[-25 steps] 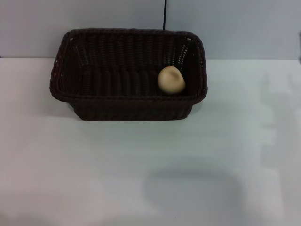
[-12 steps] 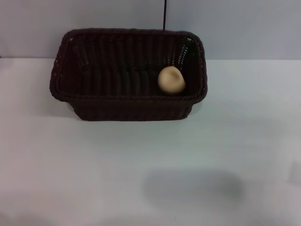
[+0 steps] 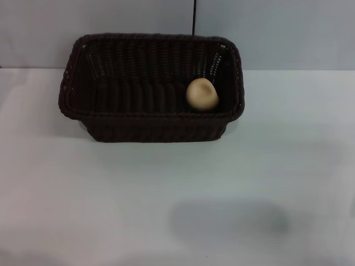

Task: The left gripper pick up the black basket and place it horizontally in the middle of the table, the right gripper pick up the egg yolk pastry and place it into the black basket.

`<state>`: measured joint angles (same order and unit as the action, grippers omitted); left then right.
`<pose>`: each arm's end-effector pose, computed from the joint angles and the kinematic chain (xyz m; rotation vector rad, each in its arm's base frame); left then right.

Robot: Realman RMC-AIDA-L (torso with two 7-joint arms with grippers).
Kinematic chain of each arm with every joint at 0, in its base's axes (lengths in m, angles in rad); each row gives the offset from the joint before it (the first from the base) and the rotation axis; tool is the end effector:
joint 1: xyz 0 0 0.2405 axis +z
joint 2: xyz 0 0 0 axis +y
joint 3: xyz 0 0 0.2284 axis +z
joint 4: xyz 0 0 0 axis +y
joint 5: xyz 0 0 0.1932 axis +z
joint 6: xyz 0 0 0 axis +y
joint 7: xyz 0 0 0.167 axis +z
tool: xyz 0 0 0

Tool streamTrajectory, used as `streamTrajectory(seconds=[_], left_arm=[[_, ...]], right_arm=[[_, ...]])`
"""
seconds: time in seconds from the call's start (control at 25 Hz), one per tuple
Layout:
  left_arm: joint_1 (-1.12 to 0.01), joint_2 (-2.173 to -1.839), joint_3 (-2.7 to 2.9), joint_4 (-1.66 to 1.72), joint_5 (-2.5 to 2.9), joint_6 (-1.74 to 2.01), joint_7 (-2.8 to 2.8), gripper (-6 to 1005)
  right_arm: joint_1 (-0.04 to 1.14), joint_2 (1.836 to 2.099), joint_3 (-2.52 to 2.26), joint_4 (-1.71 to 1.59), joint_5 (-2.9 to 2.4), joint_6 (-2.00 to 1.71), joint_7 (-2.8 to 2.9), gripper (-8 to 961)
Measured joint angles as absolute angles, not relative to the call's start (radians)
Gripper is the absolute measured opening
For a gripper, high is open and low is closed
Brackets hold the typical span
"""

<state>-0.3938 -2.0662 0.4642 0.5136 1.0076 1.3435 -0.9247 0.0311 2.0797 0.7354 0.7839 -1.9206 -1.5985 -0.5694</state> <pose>-0.2817 0.3419 0.1512 -1.4527 -0.4543 -1.1164 0.2620 0.2411 0.0633 -0.9808 0.3006 0.6038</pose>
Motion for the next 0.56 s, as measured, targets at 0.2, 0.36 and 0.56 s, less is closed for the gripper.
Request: streamTrajectory(seconds=[0.2, 0.36, 0.56], left_arm=[[-0.384, -2.066, 0.463, 0.505, 1.008, 1.345, -0.911, 464], [-0.380, -2.066, 0.463, 0.479, 1.007, 1.356, -0.886, 464], [-0.373, -2.066, 0.462, 0.467, 1.005, 1.364, -0.874, 464]], right_arm=[[0.049, 2.079, 0.745, 0.759, -1.918, -1.604, -0.567, 556], [0.074, 2.080, 0.750, 0.721, -1.896, -1.605, -0.518, 556], [0.099, 2.080, 0.754, 0.683, -1.885, -1.605, -0.477, 556]])
